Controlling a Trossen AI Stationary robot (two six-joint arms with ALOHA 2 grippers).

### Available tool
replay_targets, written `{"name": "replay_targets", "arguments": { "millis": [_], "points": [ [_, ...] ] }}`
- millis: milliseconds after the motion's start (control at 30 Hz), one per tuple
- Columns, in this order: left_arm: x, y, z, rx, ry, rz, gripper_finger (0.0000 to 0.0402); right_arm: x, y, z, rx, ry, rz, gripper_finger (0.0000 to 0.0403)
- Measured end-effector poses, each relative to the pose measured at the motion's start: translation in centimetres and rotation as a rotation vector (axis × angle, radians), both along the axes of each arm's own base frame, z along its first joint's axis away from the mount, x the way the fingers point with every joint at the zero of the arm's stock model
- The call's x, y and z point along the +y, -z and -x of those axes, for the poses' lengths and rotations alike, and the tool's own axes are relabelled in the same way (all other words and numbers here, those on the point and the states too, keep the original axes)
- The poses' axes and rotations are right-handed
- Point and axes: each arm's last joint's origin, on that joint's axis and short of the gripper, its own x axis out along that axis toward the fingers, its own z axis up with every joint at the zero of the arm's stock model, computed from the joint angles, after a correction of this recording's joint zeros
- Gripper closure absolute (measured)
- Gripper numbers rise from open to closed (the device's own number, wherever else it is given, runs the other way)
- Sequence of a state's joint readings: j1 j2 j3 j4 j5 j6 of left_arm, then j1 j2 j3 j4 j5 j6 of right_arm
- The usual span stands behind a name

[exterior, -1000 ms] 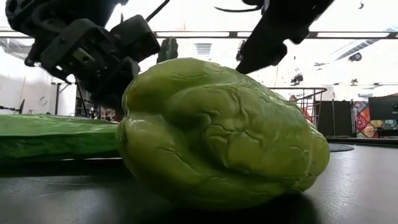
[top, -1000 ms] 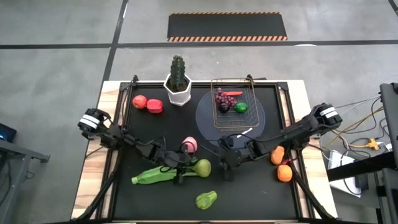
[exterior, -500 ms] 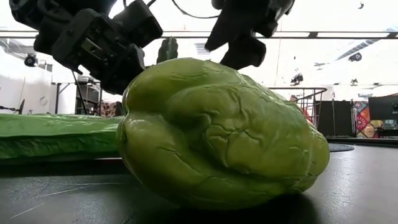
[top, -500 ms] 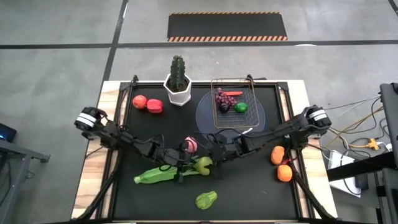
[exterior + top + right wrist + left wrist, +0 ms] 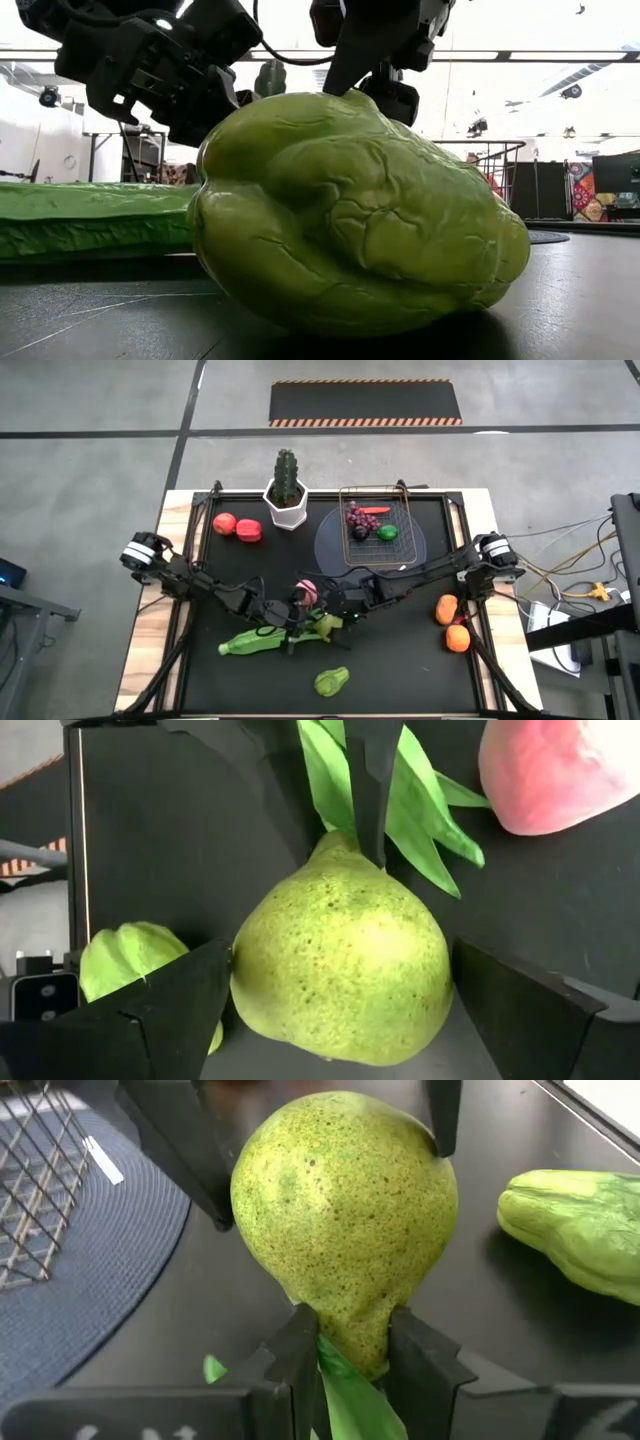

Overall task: Build produce basket
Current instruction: Put the green pear into the gold wire basket

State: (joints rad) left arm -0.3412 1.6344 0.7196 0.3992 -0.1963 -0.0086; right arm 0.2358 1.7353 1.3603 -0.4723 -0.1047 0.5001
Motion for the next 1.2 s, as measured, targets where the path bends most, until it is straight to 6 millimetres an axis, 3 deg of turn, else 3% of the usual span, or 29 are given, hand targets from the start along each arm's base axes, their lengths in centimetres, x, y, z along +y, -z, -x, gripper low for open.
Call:
{"name": "replay_targets", "arguments": {
  "millis": [133, 400, 567, 933, 1200],
  "points": [
    [0.0, -0.2, -0.1, -0.010, 0.016, -0.035, 0.0317, -0.1, 0.1, 0.0, 0.002, -0.002, -0.003, 0.0061],
    [0.0, -1.1, 0.1, -0.034, 0.041, -0.081, 0.0317, -0.1, 0.1, 0.1, -0.002, -0.020, 0.005, 0.0127],
    [0.2, -1.6, 0.4, -0.017, 0.037, -0.084, 0.0306, -0.1, 0.0, 0.0, -0.019, -0.042, 0.017, 0.0129],
    [0.4, -3.2, 1.1, -0.039, 0.034, -0.056, 0.0233, 0.0, -0.3, 0.2, -0.037, -0.093, 0.044, 0.0129],
    [1.0, -6.5, 2.7, -0.133, 0.079, -0.116, 0.0219, 0.6, -0.7, 2.2, -0.032, -0.178, 0.095, 0.0130]
  ]
}}
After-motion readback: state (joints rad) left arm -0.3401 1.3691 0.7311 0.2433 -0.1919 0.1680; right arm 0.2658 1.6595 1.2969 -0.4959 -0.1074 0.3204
